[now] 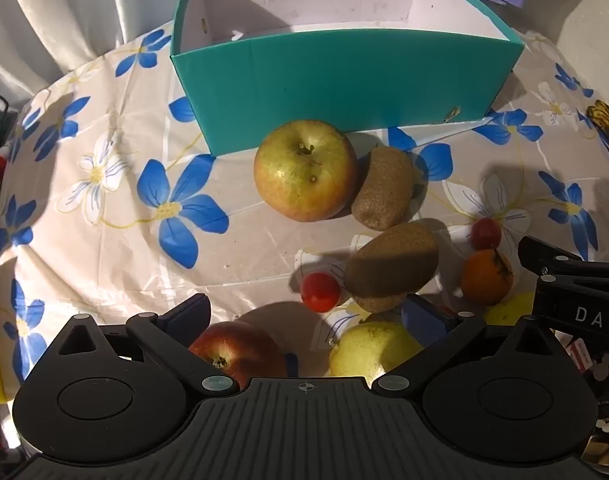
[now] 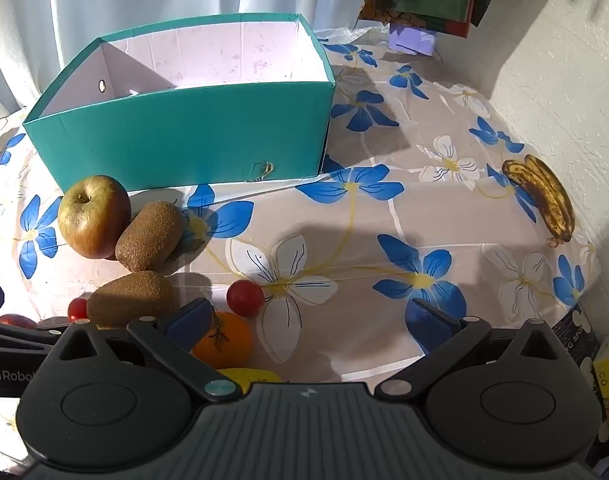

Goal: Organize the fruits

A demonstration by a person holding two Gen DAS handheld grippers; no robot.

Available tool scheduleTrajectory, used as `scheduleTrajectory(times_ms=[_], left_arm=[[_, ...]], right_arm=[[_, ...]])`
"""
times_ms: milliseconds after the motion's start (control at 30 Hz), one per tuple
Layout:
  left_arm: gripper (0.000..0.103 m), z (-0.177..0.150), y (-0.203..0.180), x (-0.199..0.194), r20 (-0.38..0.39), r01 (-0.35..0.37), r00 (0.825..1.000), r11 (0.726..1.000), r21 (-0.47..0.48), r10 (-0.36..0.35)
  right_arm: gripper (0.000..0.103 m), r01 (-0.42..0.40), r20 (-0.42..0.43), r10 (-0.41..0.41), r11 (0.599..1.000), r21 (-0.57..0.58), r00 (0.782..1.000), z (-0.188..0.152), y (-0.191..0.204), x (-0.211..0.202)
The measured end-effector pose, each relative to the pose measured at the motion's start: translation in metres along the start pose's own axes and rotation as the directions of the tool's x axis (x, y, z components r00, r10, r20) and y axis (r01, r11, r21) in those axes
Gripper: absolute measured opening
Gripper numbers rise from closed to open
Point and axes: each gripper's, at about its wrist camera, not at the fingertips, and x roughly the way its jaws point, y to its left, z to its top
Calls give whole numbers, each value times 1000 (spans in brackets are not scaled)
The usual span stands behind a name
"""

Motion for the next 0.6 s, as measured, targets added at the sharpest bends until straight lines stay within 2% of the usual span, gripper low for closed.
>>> scheduleTrajectory(times_ms=[267, 600], left_arm=[[103, -1, -4, -1, 2, -15, 1000, 1000, 1, 15], [103, -3, -5, -1, 10, -22, 1000, 999, 45, 21]], right_arm=[[103, -1, 4, 1, 1000, -1, 1000, 1, 0, -2], [103, -28, 20, 28, 1000, -4, 999, 2, 1, -6]])
